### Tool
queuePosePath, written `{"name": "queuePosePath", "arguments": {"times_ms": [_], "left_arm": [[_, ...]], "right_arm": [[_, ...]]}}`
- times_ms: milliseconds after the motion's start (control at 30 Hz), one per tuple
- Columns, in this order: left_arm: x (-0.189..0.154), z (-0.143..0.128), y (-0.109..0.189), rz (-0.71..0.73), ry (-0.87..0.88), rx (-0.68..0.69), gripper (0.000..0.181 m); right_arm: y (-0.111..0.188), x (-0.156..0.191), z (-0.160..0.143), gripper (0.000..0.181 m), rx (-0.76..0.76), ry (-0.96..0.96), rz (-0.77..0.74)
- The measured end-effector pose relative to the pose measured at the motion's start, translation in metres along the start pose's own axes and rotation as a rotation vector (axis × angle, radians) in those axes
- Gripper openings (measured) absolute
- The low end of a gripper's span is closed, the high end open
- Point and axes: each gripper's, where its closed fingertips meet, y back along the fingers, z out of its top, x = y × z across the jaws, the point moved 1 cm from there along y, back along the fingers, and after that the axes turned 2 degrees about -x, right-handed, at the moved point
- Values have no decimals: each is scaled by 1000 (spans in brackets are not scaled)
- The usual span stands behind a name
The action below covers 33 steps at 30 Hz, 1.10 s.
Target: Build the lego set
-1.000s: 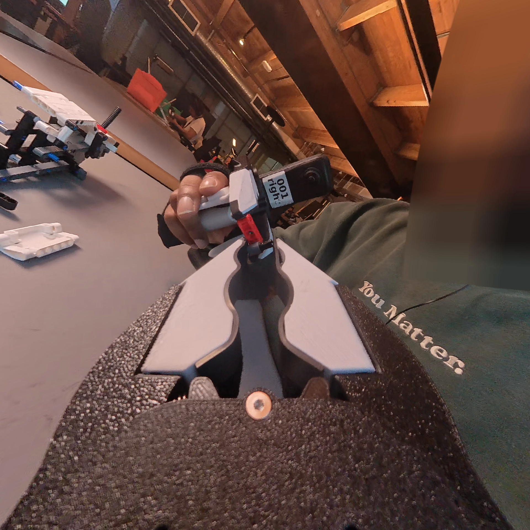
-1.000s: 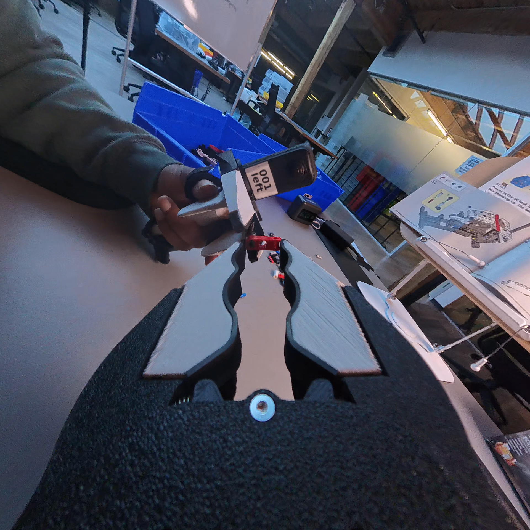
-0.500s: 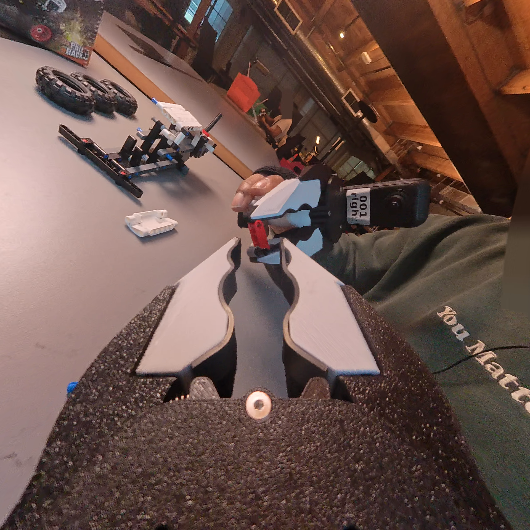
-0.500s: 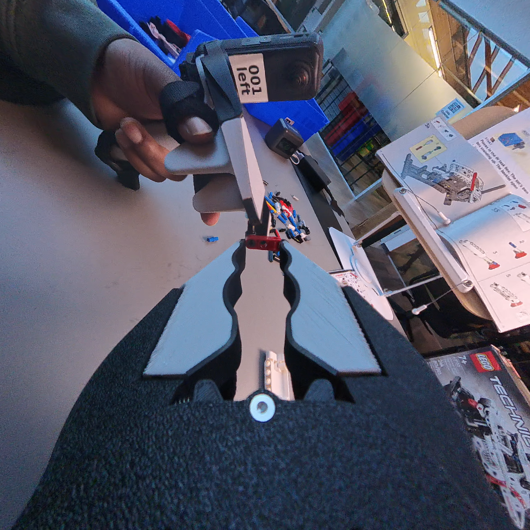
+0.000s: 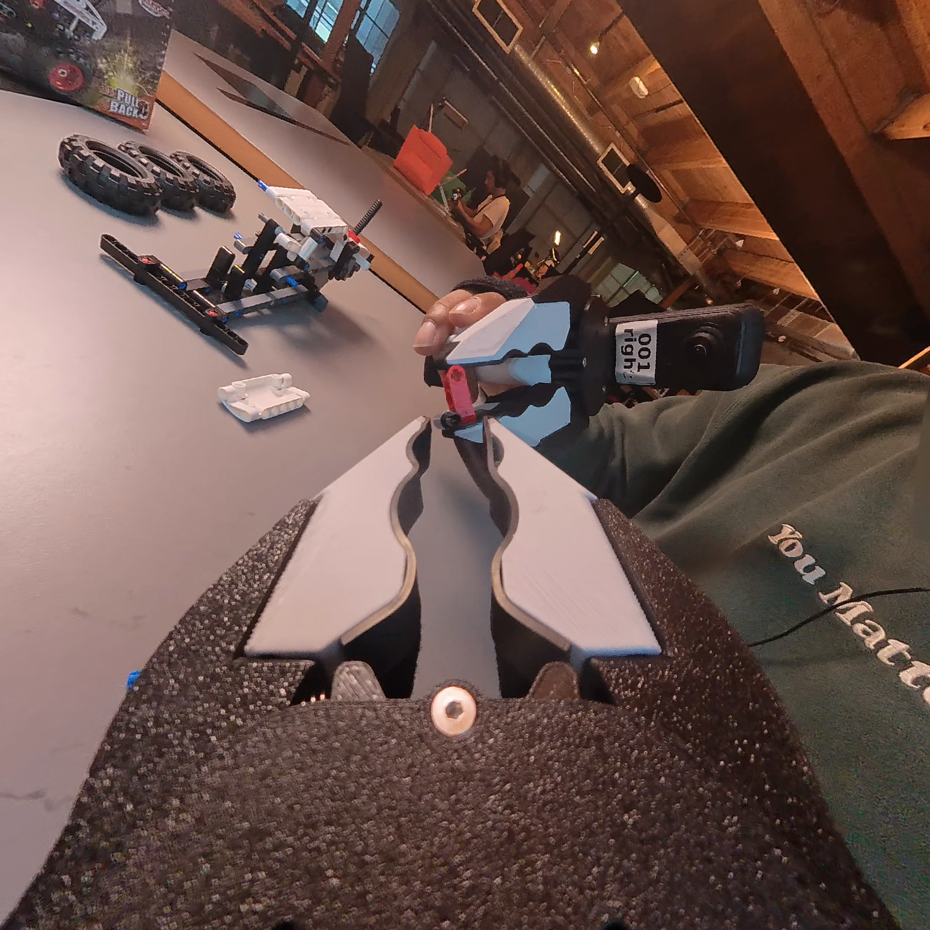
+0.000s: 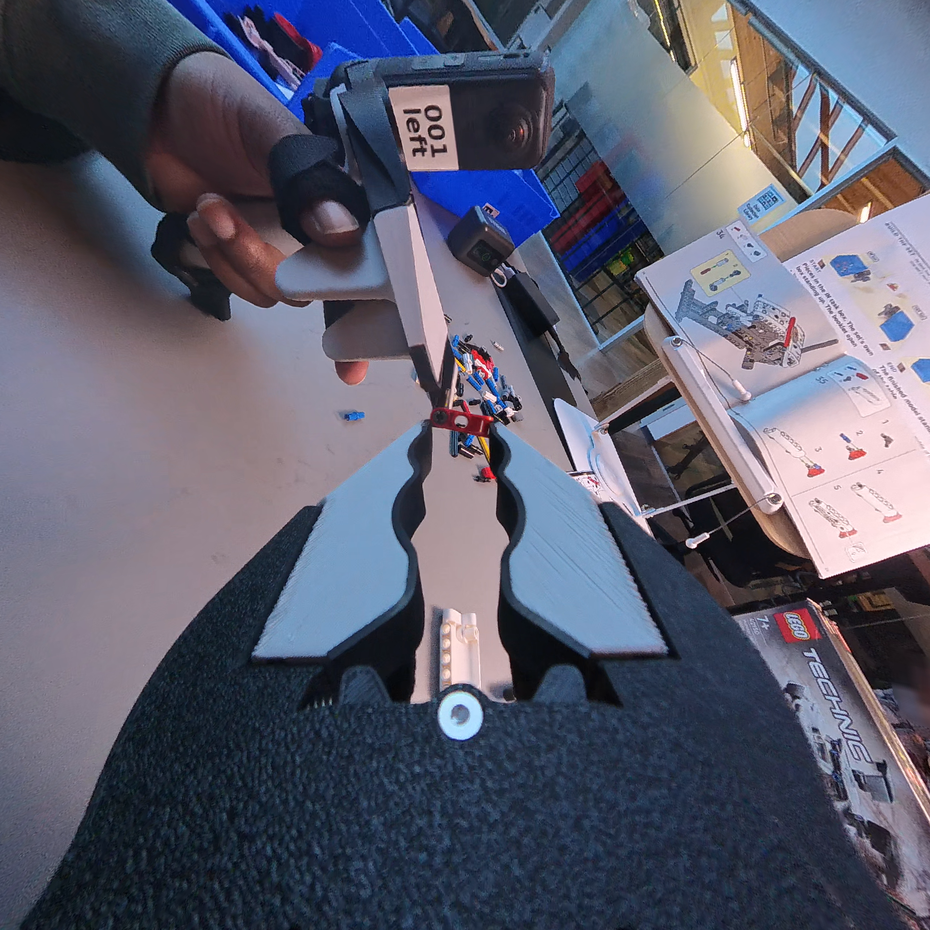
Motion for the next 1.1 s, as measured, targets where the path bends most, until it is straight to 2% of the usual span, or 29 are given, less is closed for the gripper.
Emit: {"name": "queuePosePath", "arguments": {"times_ms": [200, 300, 400, 533, 900, 1100], "left_arm": [[-5, -3, -1, -24, -11, 17, 11], [-14, 0, 0, -104, 27, -5, 10], [-27, 7, 1, -228, 96, -75, 9], [-36, 14, 1, -326, 154, -158, 7], [-38, 12, -1, -318, 146, -153, 7], [-32, 18, 4, -286, 148, -178, 20]], "right_arm": [[3, 2, 8, 22, -37, 1, 9], [7, 1, 17, 22, -112, -34, 19], [13, -5, 30, 22, -217, -139, 26], [17, -10, 41, 25, -298, -236, 17], [20, -10, 40, 22, -318, -233, 40], [24, -10, 36, 22, -317, -239, 77]]}}
